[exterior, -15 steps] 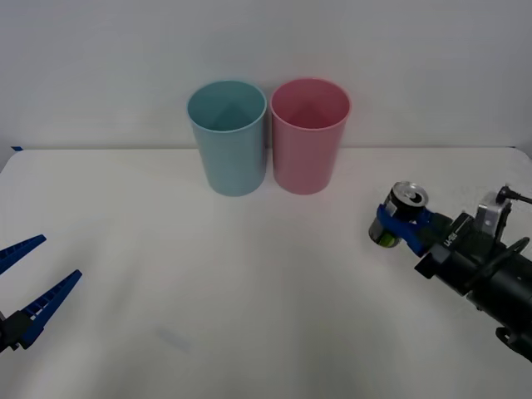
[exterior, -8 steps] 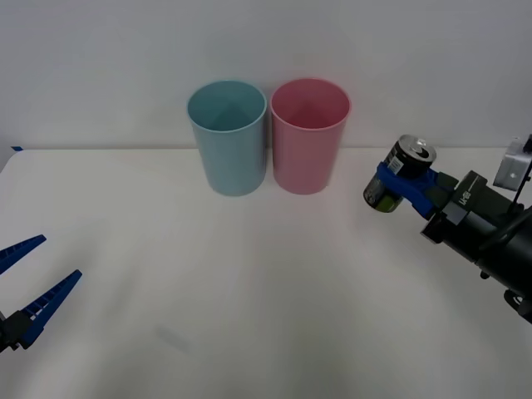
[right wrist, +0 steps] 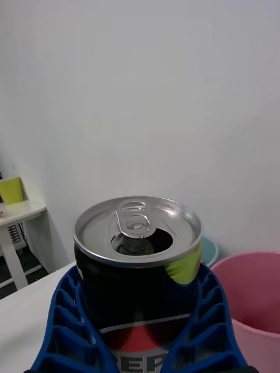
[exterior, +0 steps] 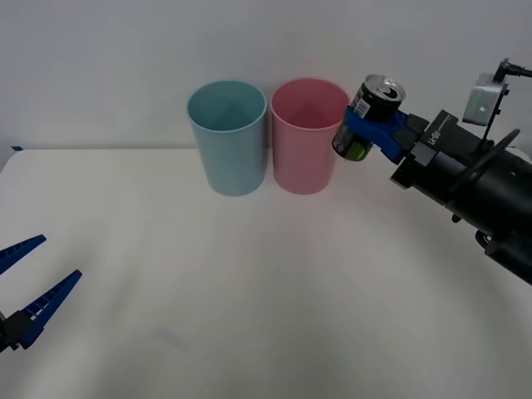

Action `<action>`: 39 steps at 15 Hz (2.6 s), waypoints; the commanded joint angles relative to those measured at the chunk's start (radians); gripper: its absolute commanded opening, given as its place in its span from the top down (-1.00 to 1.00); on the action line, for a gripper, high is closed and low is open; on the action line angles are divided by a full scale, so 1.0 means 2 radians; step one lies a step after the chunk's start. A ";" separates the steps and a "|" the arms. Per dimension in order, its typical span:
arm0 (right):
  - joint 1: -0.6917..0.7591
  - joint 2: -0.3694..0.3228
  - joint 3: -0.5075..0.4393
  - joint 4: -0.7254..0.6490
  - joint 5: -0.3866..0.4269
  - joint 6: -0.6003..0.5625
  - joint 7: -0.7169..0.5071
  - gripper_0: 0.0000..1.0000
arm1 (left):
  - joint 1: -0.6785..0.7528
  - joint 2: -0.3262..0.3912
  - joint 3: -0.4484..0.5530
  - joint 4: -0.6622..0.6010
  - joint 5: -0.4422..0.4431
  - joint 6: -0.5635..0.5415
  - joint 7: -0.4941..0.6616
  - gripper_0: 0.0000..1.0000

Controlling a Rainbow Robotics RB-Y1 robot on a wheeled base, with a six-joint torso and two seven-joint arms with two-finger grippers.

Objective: Grasp the object on the table and drop it into the matching bin: aluminum can to the light blue bin, PET bottle to the pink bin.

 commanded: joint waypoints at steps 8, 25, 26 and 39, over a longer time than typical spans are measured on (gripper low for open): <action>-0.217 0.043 0.065 0.202 0.075 0.010 0.022 1.00 | 0.000 0.000 0.000 0.000 0.000 0.000 0.000 -1.00; -0.445 0.168 0.201 0.506 0.075 0.221 0.069 1.00 | 0.000 0.000 0.000 0.000 0.000 0.000 0.000 -1.00; -0.448 0.171 0.201 0.510 0.075 0.225 0.071 0.96 | 0.000 0.000 0.000 0.000 0.000 0.000 0.000 -1.00; -0.418 0.150 0.207 0.458 0.052 0.215 0.084 -1.00 | 0.000 0.000 0.000 0.000 0.000 0.000 0.000 -1.00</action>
